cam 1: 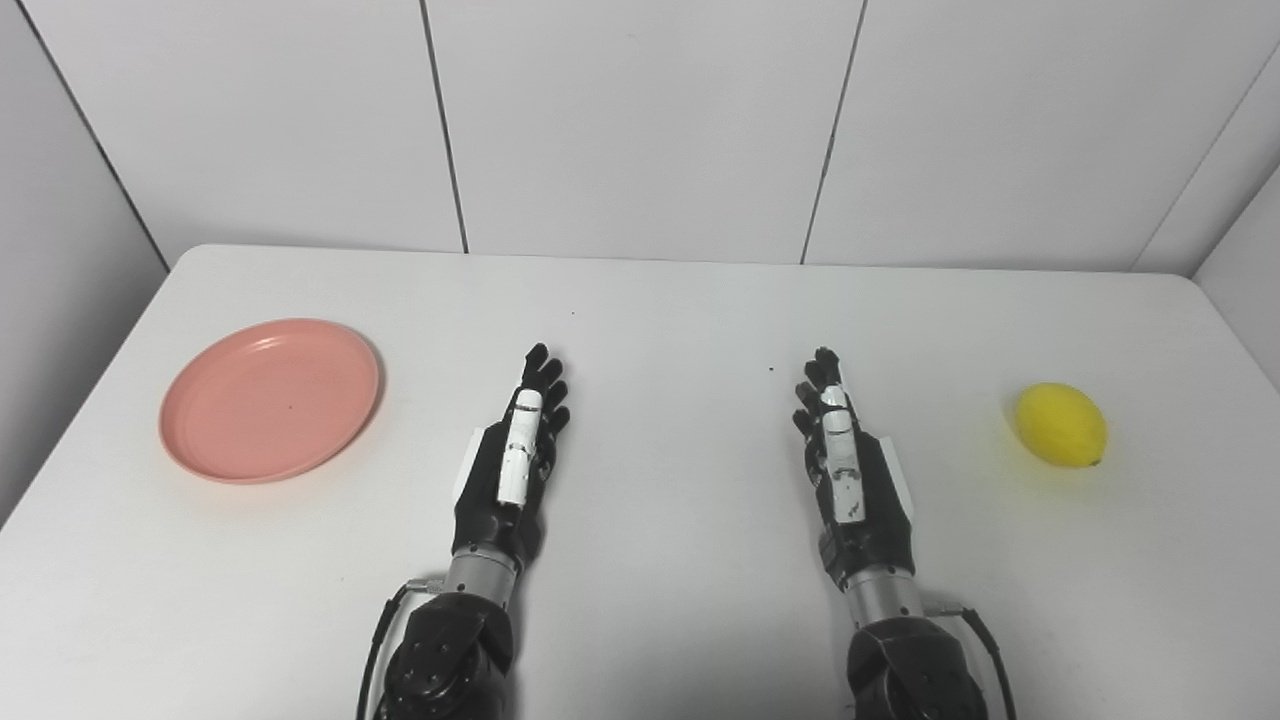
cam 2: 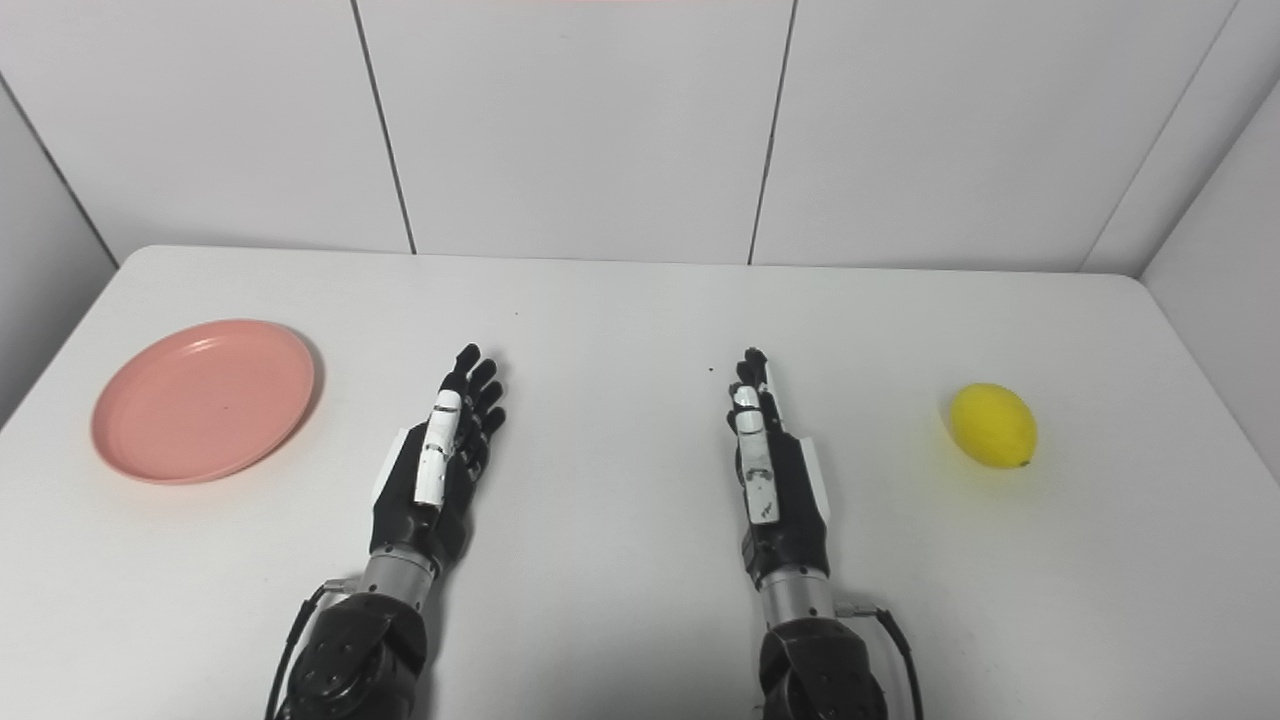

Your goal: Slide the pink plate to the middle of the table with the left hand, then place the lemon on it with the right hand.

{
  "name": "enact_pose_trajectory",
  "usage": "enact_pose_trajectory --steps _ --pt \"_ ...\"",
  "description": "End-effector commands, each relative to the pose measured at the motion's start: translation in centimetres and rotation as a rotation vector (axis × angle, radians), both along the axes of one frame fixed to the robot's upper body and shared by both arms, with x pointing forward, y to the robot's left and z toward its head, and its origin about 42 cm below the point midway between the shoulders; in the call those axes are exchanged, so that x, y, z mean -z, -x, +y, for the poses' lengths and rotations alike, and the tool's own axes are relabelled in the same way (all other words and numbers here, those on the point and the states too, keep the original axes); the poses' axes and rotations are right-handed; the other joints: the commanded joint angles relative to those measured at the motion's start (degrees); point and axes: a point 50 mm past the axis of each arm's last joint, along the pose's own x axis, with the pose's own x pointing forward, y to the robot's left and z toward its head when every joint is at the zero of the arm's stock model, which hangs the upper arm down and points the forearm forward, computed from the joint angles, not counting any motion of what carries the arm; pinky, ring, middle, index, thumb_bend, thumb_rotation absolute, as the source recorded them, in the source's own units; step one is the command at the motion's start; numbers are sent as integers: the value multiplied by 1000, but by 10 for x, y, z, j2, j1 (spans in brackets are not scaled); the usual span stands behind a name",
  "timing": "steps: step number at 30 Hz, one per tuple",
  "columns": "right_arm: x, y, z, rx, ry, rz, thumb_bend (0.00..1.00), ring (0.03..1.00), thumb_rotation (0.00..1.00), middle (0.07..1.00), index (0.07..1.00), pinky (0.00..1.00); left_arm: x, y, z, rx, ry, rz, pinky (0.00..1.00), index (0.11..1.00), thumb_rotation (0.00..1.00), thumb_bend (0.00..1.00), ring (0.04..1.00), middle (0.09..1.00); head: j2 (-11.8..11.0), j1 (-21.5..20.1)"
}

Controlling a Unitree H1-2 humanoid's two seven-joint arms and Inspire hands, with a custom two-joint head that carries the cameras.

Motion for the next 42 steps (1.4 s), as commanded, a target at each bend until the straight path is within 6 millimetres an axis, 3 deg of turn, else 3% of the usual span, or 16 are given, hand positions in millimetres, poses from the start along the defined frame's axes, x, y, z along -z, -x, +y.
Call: enact_pose_trajectory --steps 1,21,33,42 --pt "-13 -2 4 -17 -12 -51 628 1000 1000 1000 1000 1000 -14 -4 -7 21 24 -74 1000 1000 1000 495 1000 1000 -3 2" --pt "-14 -10 -2 -23 -11 -84 668 1000 999 1000 1000 1000 -9 -6 -11 45 4 -73 1000 1000 1000 488 1000 1000 -24 -2" --pt "-18 -13 -2 -29 8 -105 616 1000 1000 1000 1000 1000 -8 -1 -13 57 -1 -59 1000 1000 1000 505 1000 1000 -47 2" --pt "-19 -20 -3 -36 17 -100 670 1000 1000 1000 1000 1000 -6 -4 -10 57 24 -50 1000 1000 1000 503 1000 1000 -48 2"
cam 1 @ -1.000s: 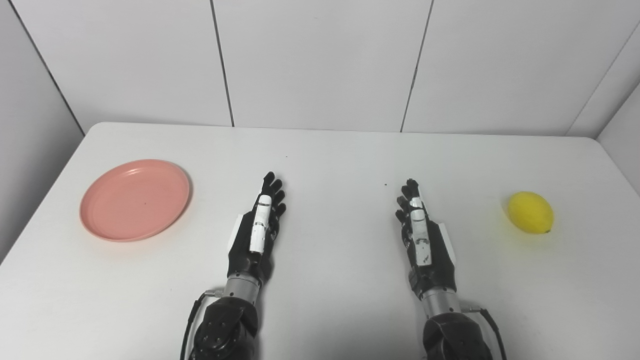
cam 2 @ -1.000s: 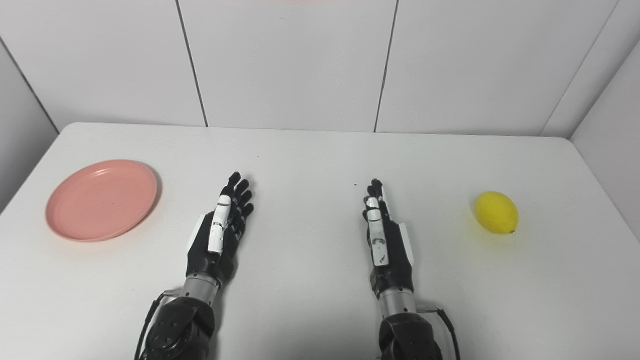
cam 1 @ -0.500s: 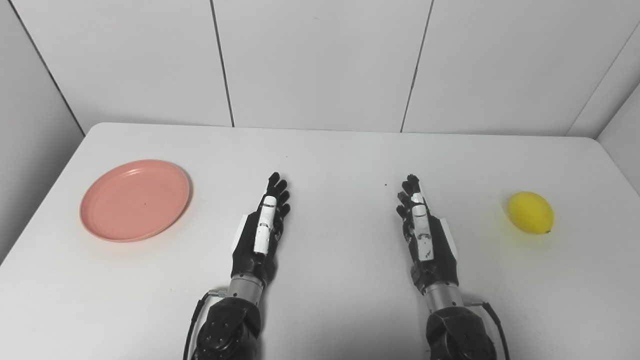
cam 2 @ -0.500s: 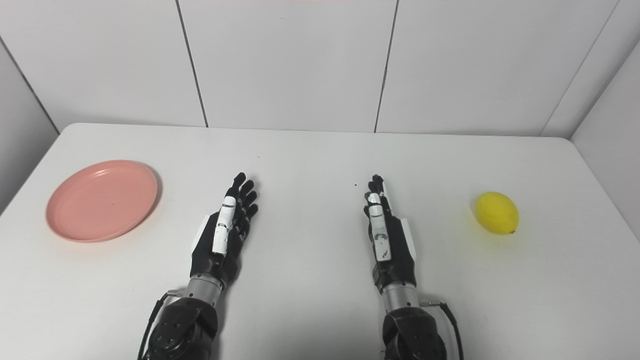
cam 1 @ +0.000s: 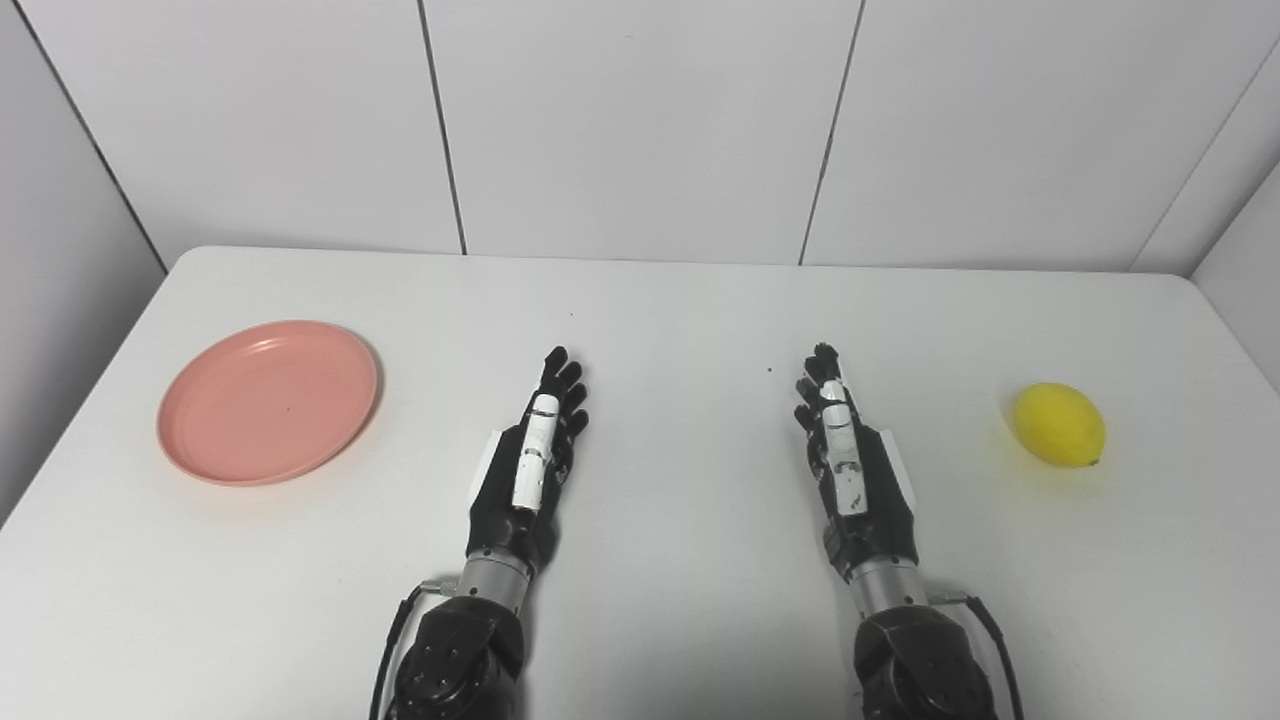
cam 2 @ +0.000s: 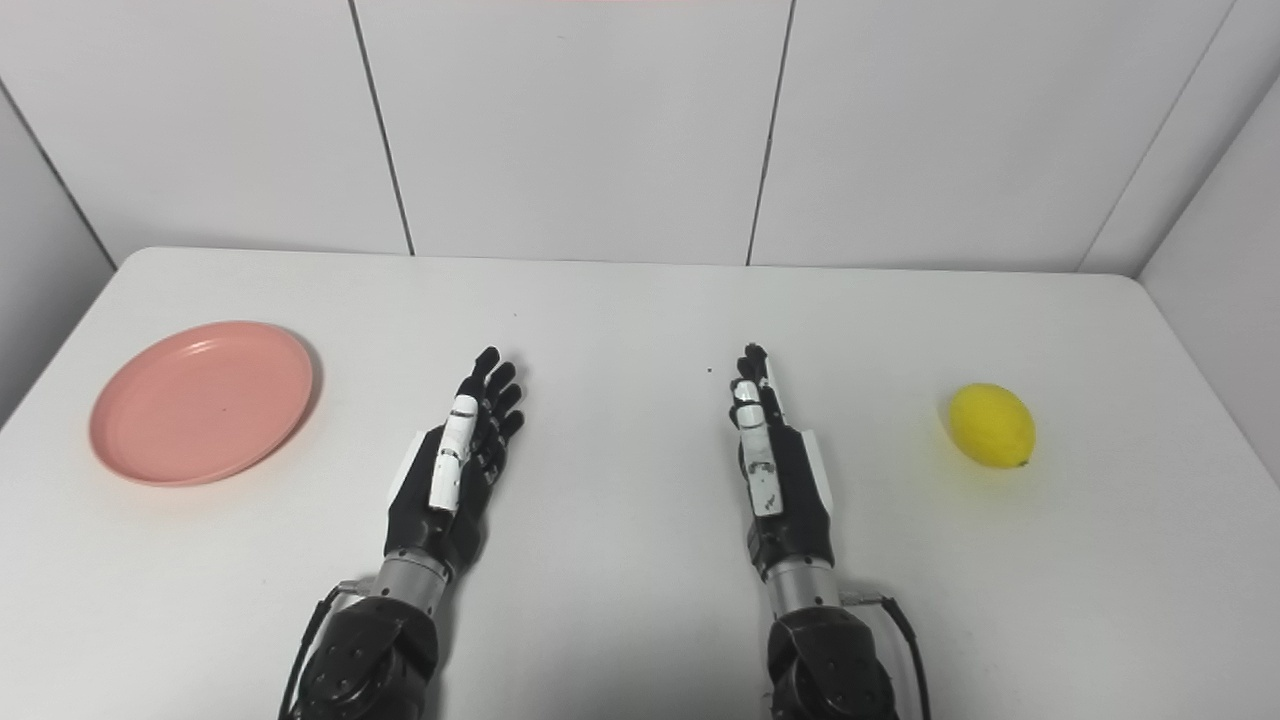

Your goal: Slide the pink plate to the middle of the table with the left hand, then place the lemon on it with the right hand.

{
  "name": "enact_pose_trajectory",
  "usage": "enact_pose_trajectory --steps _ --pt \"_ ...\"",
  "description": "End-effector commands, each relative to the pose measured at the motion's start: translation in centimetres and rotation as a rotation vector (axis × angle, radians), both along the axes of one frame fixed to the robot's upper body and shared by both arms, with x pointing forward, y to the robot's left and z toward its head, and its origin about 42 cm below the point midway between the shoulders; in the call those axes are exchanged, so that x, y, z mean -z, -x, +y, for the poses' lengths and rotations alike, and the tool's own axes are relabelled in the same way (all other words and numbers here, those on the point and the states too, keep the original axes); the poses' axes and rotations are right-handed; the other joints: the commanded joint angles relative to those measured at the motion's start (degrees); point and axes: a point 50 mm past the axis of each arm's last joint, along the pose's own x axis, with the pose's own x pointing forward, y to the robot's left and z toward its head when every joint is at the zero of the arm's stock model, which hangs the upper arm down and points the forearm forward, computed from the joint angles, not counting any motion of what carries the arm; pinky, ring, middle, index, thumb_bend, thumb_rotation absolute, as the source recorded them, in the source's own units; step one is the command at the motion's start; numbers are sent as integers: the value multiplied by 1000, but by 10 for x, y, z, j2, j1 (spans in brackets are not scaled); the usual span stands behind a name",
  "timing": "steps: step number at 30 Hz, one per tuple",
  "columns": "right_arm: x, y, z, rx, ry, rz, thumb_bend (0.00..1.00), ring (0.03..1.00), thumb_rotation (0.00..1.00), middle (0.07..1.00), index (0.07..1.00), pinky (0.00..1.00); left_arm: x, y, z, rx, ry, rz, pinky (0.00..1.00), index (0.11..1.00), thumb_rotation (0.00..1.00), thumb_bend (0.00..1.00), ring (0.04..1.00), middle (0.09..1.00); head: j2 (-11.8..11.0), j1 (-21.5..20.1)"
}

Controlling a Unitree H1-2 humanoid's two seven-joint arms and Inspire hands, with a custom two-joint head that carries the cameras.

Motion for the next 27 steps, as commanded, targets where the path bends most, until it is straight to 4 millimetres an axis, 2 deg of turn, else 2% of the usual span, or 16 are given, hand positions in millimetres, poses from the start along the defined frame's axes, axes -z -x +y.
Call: enact_pose_trajectory --steps 1,14,18,22,27 --pt "-21 -10 2 -18 -3 -101 670 1000 1000 1000 1000 1000 -9 -5 -2 8 13 -38 1000 1000 1000 503 1000 1000 -1 1" --pt "-20 -10 -3 -13 -3 -98 662 1000 1000 1000 1000 1000 -7 -10 -6 10 11 -57 1000 1000 1000 511 1000 1000 4 5" --pt "-18 -9 -7 -11 -3 -96 654 1000 1000 1000 1000 1000 -7 -10 -8 -1 16 -60 1000 1000 1000 503 1000 1000 -7 13" --pt "-14 -6 -6 -13 -5 -89 648 1000 995 1000 1000 1000 -6 -10 -9 -3 9 -65 1000 1000 1000 504 1000 1000 -9 29" --pt "-5 2 -7 -29 -4 -78 679 1000 964 998 1000 1000 -1 -10 -13 -20 -7 -72 1000 1000 1000 506 1000 1000 -29 74"
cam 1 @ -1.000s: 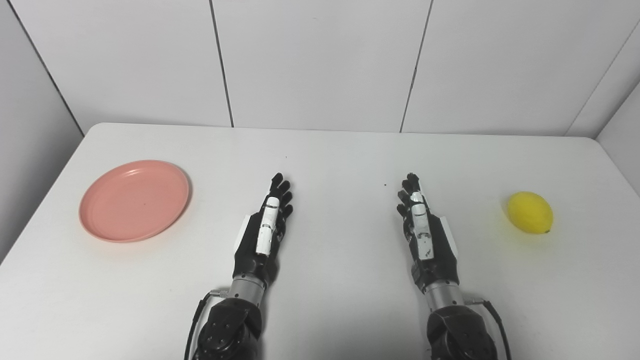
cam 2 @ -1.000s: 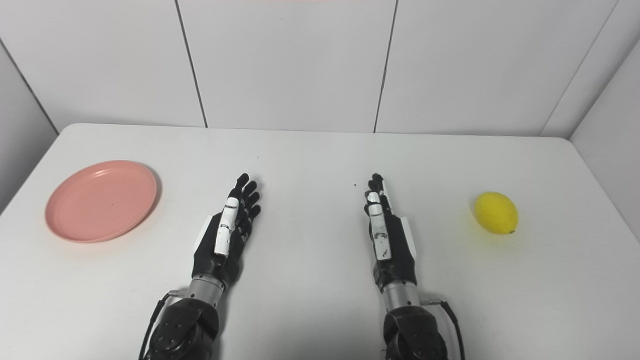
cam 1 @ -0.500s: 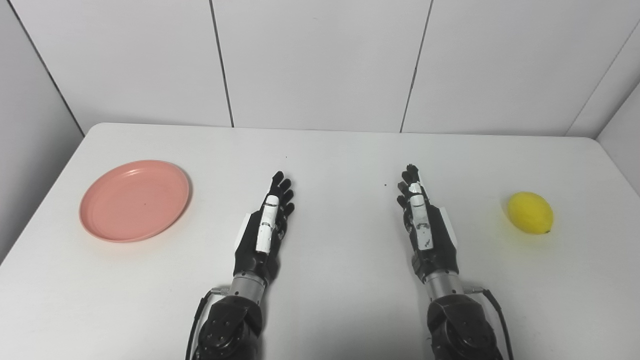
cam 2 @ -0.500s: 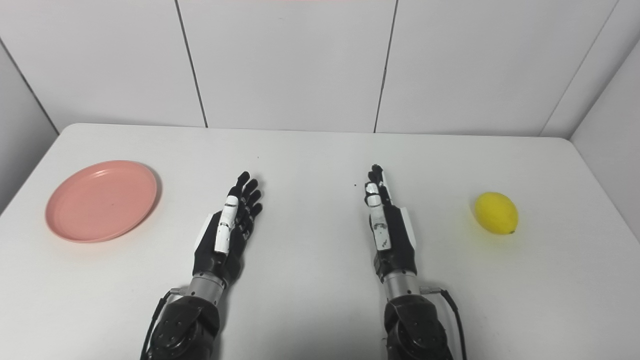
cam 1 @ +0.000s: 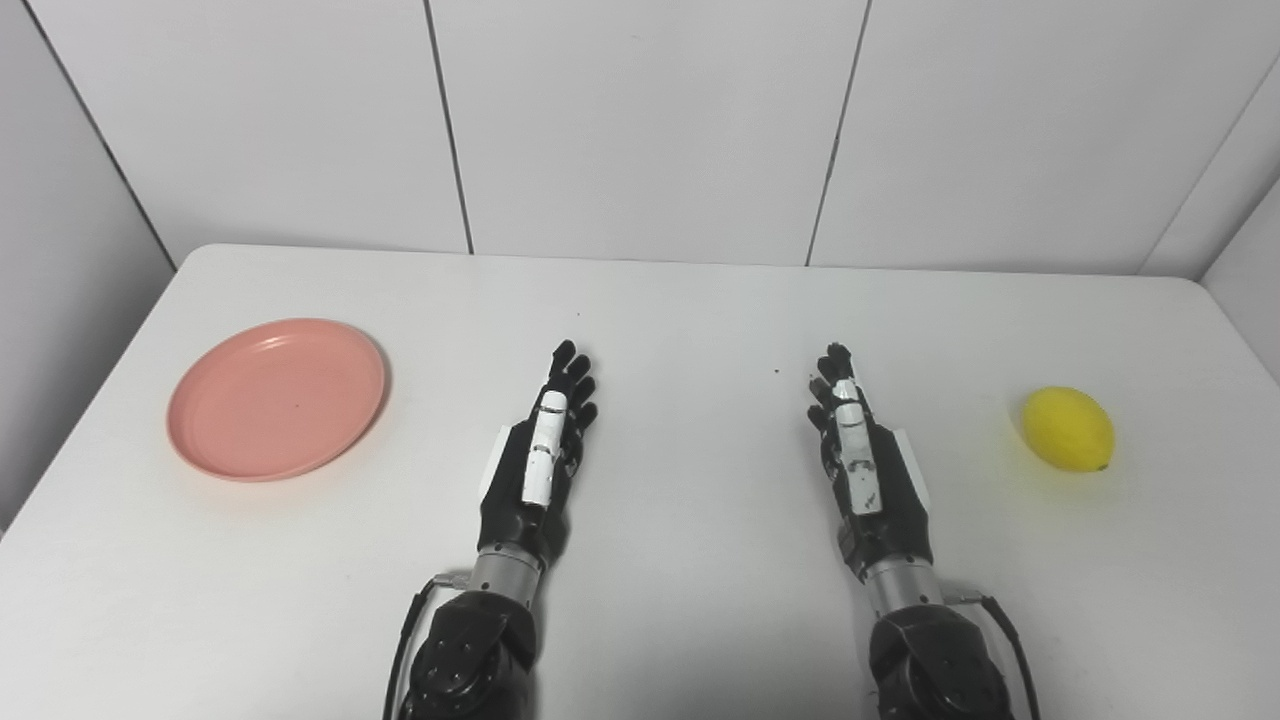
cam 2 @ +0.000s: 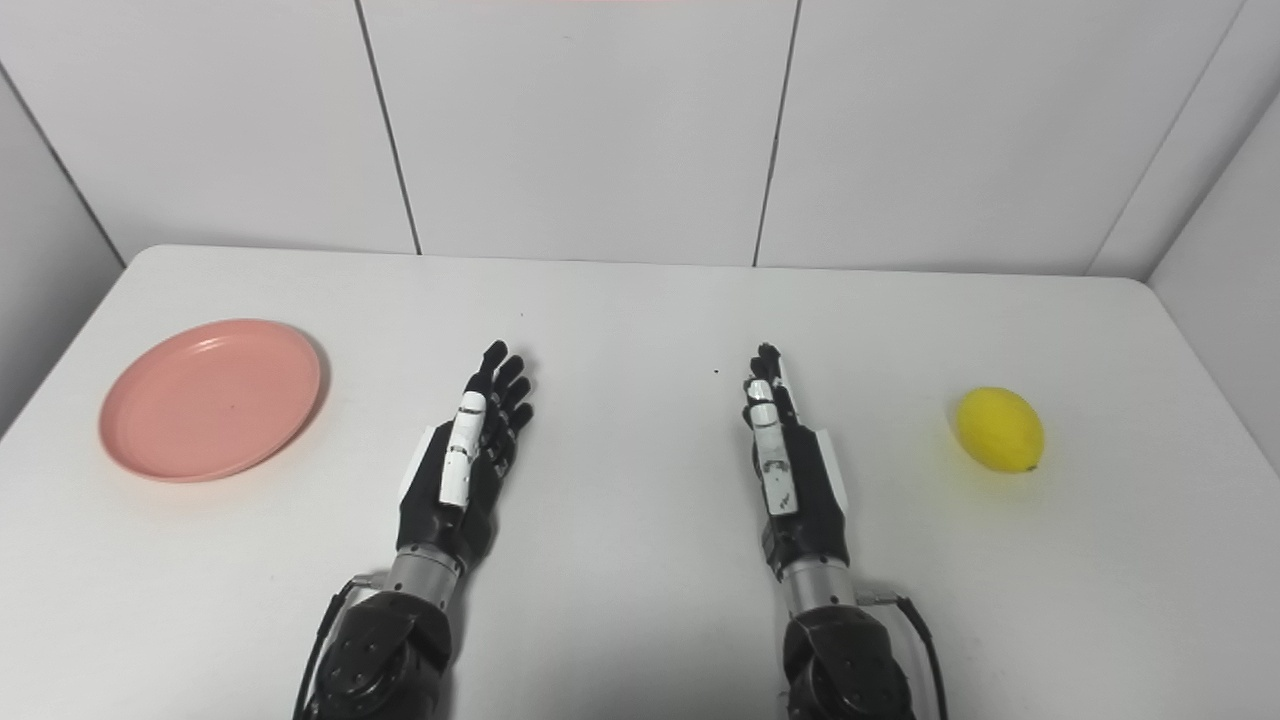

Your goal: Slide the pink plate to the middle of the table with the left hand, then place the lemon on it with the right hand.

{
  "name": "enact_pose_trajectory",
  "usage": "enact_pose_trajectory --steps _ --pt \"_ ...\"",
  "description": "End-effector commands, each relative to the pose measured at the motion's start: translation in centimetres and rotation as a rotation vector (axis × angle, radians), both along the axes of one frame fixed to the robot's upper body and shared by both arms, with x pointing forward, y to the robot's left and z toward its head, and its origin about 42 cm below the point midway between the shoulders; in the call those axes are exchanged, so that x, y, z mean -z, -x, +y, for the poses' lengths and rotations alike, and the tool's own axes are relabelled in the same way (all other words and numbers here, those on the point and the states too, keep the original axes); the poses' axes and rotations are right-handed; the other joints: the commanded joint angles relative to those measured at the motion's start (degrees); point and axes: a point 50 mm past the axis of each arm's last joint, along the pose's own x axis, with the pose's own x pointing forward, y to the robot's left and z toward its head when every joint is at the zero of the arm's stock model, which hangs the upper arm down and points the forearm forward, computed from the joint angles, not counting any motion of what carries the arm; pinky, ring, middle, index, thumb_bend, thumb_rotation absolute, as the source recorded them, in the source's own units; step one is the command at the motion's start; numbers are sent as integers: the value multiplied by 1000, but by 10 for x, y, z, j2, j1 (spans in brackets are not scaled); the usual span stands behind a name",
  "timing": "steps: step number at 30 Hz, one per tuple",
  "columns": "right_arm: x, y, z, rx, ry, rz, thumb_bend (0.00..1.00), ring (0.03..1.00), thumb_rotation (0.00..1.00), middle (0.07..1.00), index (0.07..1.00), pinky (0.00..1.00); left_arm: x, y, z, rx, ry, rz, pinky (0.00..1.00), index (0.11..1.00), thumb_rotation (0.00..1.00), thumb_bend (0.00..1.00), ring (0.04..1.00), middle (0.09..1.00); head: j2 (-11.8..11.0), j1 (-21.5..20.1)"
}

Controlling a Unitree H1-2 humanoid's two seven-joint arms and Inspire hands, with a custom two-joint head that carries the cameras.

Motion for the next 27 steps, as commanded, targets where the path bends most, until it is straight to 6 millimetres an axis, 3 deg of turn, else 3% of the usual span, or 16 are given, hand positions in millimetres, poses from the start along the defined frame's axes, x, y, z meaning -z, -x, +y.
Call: enact_pose_trajectory --steps 1,9,13,18,27 --pt "-11 0 1 -21 -13 -89 678 1000 965 998 1000 1000 -7 -4 -8 -4 -1 -36 1000 1000 1000 499 1000 1000 1 1" --pt "2 8 -13 -3 -38 -78 652 999 963 993 997 1000 0 -3 -23 -12 -15 -67 1000 1000 1000 432 1000 1000 -45 102" --pt "9 9 -22 0 -34 -87 623 1000 979 1000 1000 1000 5 -2 -32 -12 -42 -75 1000 1000 1000 476 1000 1000 -65 144" --pt "14 11 -30 -16 -41 -94 630 1000 990 1000 1000 1000 7 -1 -43 -17 -50 -84 1000 1000 1000 458 1000 1000 -86 174" --pt "16 14 -33 -14 -15 -102 599 1000 1000 1000 1000 1000 12 -3 -49 -33 -63 -95 1000 1000 1000 432 1000 1000 -102 195"
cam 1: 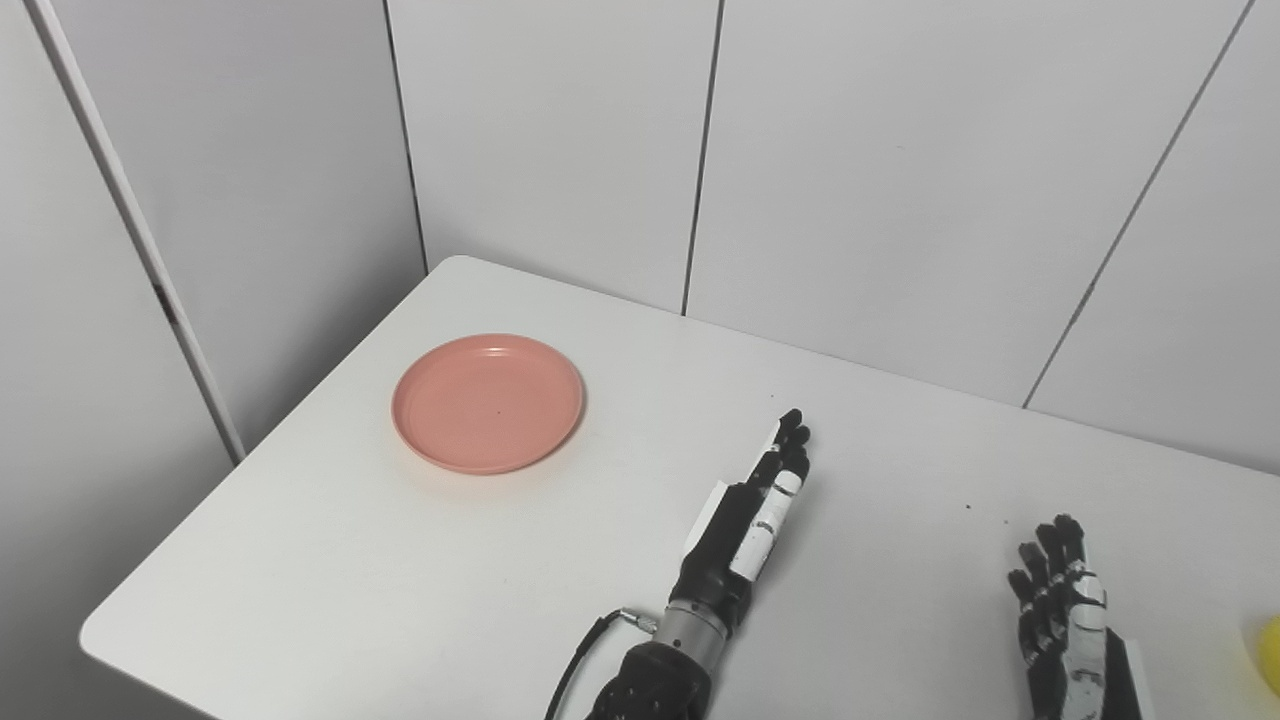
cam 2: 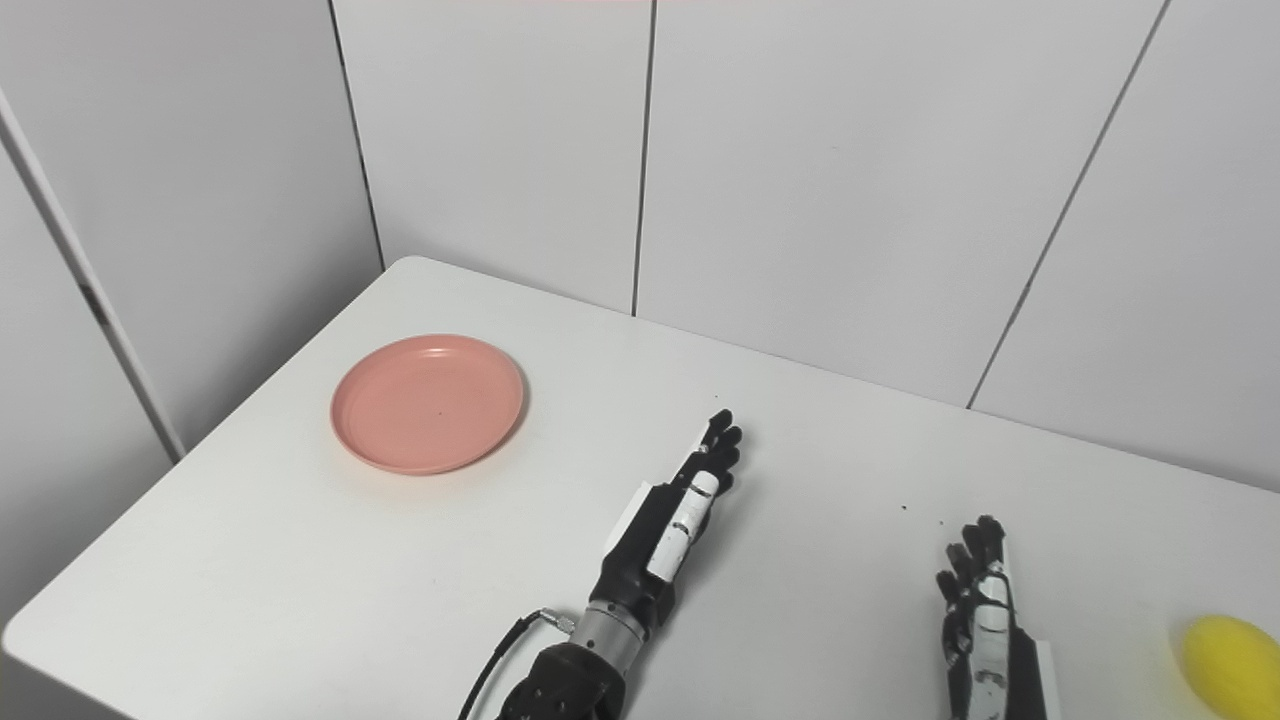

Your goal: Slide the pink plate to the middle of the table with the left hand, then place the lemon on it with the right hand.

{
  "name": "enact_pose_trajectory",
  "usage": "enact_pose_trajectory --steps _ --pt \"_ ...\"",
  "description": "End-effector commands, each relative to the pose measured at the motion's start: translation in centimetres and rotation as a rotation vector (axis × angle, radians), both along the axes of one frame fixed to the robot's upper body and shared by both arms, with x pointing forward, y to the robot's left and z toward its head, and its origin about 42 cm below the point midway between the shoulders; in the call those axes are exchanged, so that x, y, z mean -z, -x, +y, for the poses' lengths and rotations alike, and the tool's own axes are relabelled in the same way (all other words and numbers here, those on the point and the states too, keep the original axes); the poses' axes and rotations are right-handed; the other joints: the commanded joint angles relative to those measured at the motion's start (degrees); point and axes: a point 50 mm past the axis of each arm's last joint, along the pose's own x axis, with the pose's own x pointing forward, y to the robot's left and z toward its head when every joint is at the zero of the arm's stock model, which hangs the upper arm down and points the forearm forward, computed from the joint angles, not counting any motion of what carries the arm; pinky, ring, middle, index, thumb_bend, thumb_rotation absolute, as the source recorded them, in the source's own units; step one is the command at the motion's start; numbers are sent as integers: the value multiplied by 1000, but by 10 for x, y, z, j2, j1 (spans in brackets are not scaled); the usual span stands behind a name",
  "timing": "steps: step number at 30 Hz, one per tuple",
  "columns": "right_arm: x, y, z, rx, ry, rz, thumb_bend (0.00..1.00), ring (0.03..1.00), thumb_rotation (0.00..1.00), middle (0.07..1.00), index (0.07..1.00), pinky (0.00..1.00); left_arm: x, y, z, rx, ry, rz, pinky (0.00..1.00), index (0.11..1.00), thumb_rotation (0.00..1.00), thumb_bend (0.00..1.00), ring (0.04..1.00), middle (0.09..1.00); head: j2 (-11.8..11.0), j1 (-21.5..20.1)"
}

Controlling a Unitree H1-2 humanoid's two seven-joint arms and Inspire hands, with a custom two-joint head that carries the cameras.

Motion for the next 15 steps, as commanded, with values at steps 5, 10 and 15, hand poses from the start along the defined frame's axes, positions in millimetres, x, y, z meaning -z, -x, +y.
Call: enact_pose_trajectory --steps 5,10,15 --pt "3 6 -3 8 8 -30 588 1000 1000 1000 1000 1000 4 3 -11 -14 51 -3 1000 993 1000 468 1000 998 -7 -2" --pt "2 7 0 0 6 -39 579 1000 1000 1000 1000 1000 -6 -1 -3 -48 74 -33 1000 973 1000 452 984 977 -10 -5" --pt "0 8 2 -2 5 -42 587 1000 1000 1000 1000 1000 -21 -6 12 -108 55 -62 953 920 1000 521 918 920 -12 -11"
